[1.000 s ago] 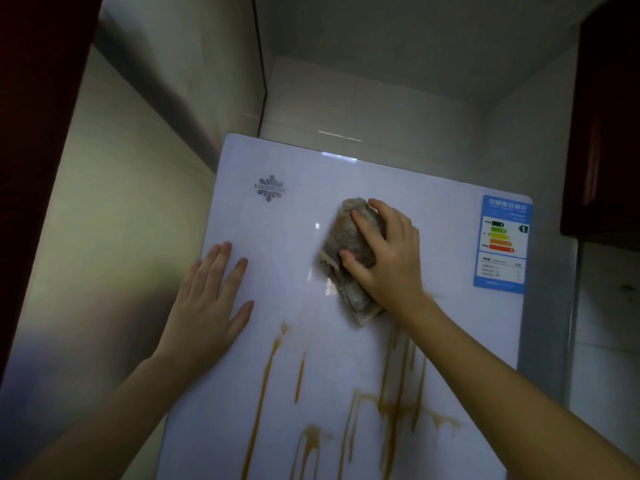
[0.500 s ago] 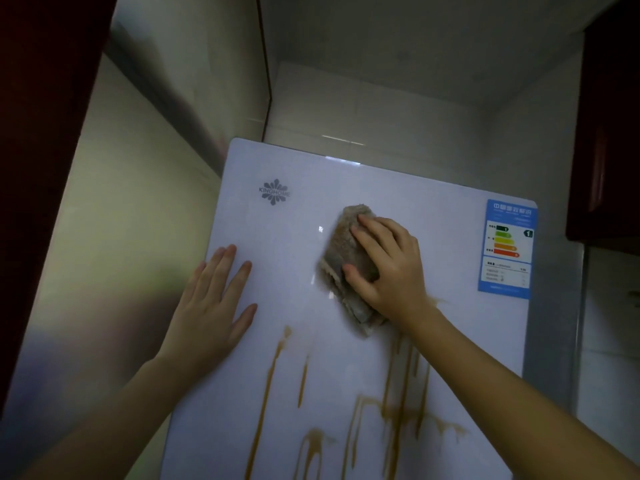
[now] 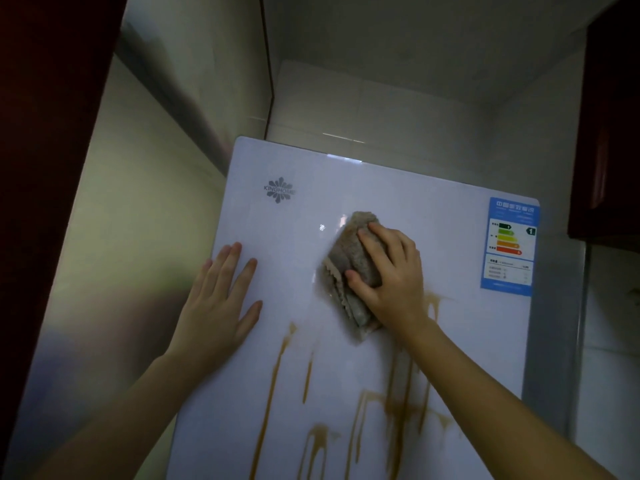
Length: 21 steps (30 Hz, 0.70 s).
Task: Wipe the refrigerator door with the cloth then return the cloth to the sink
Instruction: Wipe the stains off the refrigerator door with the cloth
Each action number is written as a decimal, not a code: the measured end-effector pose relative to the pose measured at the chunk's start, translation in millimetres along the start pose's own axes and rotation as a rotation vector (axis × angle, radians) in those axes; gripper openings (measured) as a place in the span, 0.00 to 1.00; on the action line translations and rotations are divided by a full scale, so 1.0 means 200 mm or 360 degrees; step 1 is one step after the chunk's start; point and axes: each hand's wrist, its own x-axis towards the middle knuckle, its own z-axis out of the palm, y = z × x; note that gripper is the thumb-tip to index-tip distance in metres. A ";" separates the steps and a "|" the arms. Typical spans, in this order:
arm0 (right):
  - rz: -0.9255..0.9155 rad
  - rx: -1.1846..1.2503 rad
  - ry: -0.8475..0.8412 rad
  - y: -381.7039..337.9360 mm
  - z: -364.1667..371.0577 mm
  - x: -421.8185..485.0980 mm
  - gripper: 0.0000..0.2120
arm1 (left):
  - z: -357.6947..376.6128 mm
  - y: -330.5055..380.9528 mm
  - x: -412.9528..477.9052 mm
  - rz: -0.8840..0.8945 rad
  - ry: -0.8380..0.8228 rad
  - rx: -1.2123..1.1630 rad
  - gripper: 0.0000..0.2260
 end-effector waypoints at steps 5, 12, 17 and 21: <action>0.0039 -0.0062 0.0070 0.05 0.00 0.08 0.26 | 0.01 0.01 0.00 -0.0007 0.0006 0.0001 0.29; -0.0271 -0.0018 -0.0131 -0.01 0.04 0.06 0.26 | 0.01 0.00 0.00 -0.0008 -0.0013 0.0003 0.29; 0.0160 -0.0036 0.0083 0.06 0.00 0.11 0.27 | 0.01 0.00 0.00 -0.0009 -0.0030 0.0009 0.29; 0.0036 0.0000 0.0003 -0.03 0.03 0.02 0.27 | 0.00 0.01 -0.01 -0.0015 -0.0027 -0.0004 0.29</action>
